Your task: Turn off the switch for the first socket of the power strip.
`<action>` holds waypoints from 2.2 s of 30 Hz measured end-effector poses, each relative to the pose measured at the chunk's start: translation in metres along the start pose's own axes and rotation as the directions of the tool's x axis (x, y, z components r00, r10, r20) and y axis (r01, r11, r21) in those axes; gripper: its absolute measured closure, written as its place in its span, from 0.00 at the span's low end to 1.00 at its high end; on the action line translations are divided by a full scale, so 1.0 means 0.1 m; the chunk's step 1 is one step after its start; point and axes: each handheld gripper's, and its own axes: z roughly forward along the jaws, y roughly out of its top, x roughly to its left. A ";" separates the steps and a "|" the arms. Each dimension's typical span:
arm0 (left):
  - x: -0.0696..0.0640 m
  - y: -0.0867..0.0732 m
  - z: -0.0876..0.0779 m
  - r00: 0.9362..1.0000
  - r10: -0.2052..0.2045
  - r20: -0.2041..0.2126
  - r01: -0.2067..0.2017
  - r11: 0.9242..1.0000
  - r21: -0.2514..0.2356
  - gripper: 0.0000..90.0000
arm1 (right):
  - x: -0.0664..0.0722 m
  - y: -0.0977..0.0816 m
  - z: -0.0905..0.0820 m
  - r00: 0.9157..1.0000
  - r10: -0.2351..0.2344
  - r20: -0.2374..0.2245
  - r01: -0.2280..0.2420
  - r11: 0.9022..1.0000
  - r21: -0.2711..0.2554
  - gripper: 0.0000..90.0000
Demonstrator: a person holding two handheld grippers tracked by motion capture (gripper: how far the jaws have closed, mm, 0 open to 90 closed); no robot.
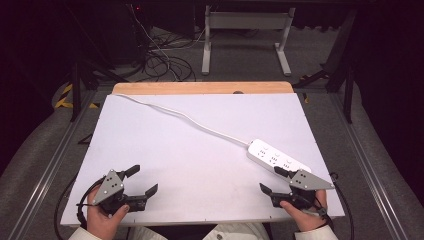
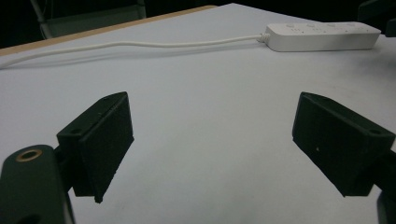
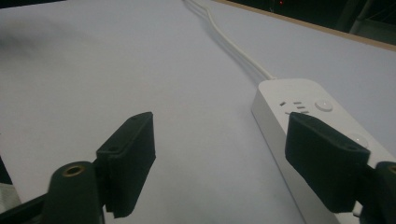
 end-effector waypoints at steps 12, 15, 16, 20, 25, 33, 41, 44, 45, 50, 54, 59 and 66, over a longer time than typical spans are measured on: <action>-0.01 0.00 -0.01 1.000 0.014 -0.009 -0.014 1.000 0.001 0.13 | 0.02 0.01 -0.01 1.000 -0.021 -0.003 0.021 1.000 -0.004 0.32; -0.02 0.00 -0.02 1.000 0.010 -0.005 -0.010 1.000 -0.004 0.13 | 0.02 0.02 0.00 1.000 -0.027 -0.008 0.027 1.000 -0.002 0.34; -0.01 0.00 -0.02 1.000 0.014 -0.002 -0.014 1.000 -0.004 0.12 | 0.02 0.02 -0.01 0.999 -0.032 -0.009 0.032 0.999 -0.001 0.35; 0.00 0.00 -0.02 1.000 0.009 0.000 -0.009 1.000 -0.010 0.12 | 0.03 0.02 -0.01 0.999 -0.047 -0.023 0.047 0.999 -0.004 0.42; -0.01 0.00 -0.01 1.000 -0.011 -0.018 0.011 1.000 -0.007 0.11 | 0.05 0.05 0.00 0.996 -0.058 -0.066 0.060 0.998 0.018 0.61; -0.01 0.00 -0.03 1.000 0.003 -0.031 -0.003 1.000 0.006 0.11 | 0.07 0.14 0.03 0.994 -0.077 -0.080 0.080 0.996 0.033 0.68; -0.01 0.00 -0.04 0.999 0.005 -0.036 -0.004 1.000 0.007 0.11 | 0.00 0.26 0.04 0.996 -0.060 -0.065 0.063 0.998 0.032 0.65; -0.01 0.00 -0.04 0.999 0.002 -0.038 -0.001 1.000 0.003 0.11 | -0.01 0.31 0.05 0.997 -0.038 -0.069 0.041 0.998 0.052 0.66; -0.01 0.00 -0.04 0.999 0.002 -0.038 -0.002 1.000 0.004 0.11 | -0.03 0.35 0.05 0.997 -0.032 -0.068 0.037 0.997 0.063 0.68; -0.01 0.00 -0.04 0.999 0.006 -0.039 -0.006 1.000 0.008 0.11 | -0.08 0.46 0.06 0.998 -0.022 -0.058 0.027 0.997 0.076 0.74; -0.01 0.00 -0.04 0.999 0.002 -0.039 -0.002 1.000 0.007 0.11 | -0.11 0.51 0.07 0.998 -0.023 -0.056 0.027 0.996 0.081 0.77; -0.02 -0.01 -0.04 0.999 -0.004 -0.041 0.004 1.000 0.009 0.11 | -0.15 0.57 0.11 0.998 -0.011 -0.062 0.016 0.997 0.075 0.77; -0.02 -0.01 -0.04 0.999 0.000 -0.050 0.001 1.000 0.027 0.12 | -0.21 0.65 0.15 0.998 -0.011 -0.054 0.015 0.997 0.076 0.76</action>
